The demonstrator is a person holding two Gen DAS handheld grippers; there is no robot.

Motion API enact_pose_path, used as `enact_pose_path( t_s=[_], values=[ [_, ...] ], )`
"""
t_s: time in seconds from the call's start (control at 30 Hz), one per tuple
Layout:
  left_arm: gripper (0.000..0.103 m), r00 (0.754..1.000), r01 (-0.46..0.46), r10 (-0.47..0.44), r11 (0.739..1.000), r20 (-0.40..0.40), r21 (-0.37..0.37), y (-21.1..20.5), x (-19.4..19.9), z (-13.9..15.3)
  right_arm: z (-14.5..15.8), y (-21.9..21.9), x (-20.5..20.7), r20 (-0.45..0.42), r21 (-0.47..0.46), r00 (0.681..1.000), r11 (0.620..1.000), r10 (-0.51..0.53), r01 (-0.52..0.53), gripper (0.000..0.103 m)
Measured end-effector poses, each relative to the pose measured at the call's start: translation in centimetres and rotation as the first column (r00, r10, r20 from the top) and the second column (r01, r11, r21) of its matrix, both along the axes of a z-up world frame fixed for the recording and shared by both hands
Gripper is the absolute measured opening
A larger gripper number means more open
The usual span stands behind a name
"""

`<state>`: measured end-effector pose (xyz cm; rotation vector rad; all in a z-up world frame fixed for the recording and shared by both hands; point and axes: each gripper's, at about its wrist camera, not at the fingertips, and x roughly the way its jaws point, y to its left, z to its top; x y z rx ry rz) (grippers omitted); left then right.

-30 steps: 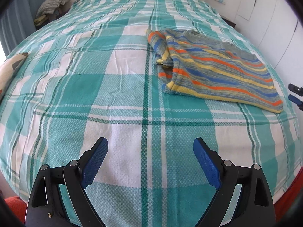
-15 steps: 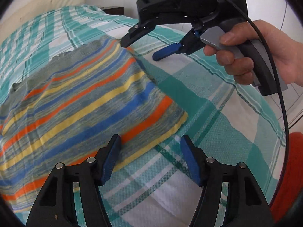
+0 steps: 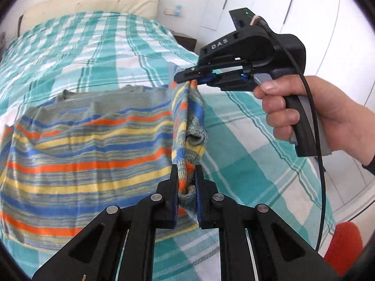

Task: Fold small clothes
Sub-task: 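Grasp one side of the folded sweater with both tools, then fold the grasped side over the sweater and open both tools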

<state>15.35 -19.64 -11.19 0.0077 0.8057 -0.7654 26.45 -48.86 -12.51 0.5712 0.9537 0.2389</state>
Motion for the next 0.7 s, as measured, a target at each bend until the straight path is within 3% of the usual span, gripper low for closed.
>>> enact_pose_path(
  t_s=[0.1, 0.2, 0.37, 0.4, 0.47, 0.5, 0.6, 0.7],
  values=[
    [0.01, 0.991, -0.129, 0.126, 0.99, -0.052, -0.053, 6.8, 1.2, 0.8, 2.7, 6.5, 2.0, 0.054, 0.012, 0.993, 0.995, 0.103, -0.104, 0.009],
    [0.01, 0.964, -0.247, 0.24, 0.967, -0.112, -0.06, 12.2, 3.8, 0.0, 3.5, 14.3, 5.1, 0.065, -0.015, 0.979, 0.981, 0.195, -0.194, 0.009],
    [0.011, 0.899, -0.402, 0.384, 0.914, -0.211, -0.05, 18.9, 6.3, -3.0, 0.7, 25.1, 9.2, 0.032, -0.047, 0.962, 0.962, 0.27, -0.268, 0.009],
    [0.015, 0.884, -0.422, 0.406, 0.906, -0.231, -0.022, 19.6, 6.5, -3.9, 0.0, 26.8, 9.8, 0.033, -0.062, 0.955, 0.955, 0.293, -0.291, 0.012],
    [0.038, 0.846, -0.457, 0.451, 0.888, -0.285, 0.049, 21.0, 6.9, -5.7, -2.2, 29.3, 10.8, -0.018, -0.026, 0.94, 0.94, 0.341, -0.341, 0.024],
    [0.055, 0.832, -0.474, 0.461, 0.88, -0.308, 0.037, 22.2, 6.8, -5.9, -3.0, 29.6, 10.9, -0.042, -0.003, 0.941, 0.942, 0.335, -0.336, 0.033],
    [0.068, 0.813, -0.521, 0.497, 0.853, -0.303, 0.002, 25.1, 5.4, -4.7, -2.4, 28.0, 9.1, 0.02, 0.045, 0.961, 0.96, 0.276, -0.277, 0.034],
    [0.072, 0.819, -0.534, 0.502, 0.844, -0.279, -0.047, 26.6, 3.9, -3.5, 0.1, 25.6, 5.6, 0.072, -0.058, 0.964, 0.966, 0.255, -0.251, 0.035]
  ],
)
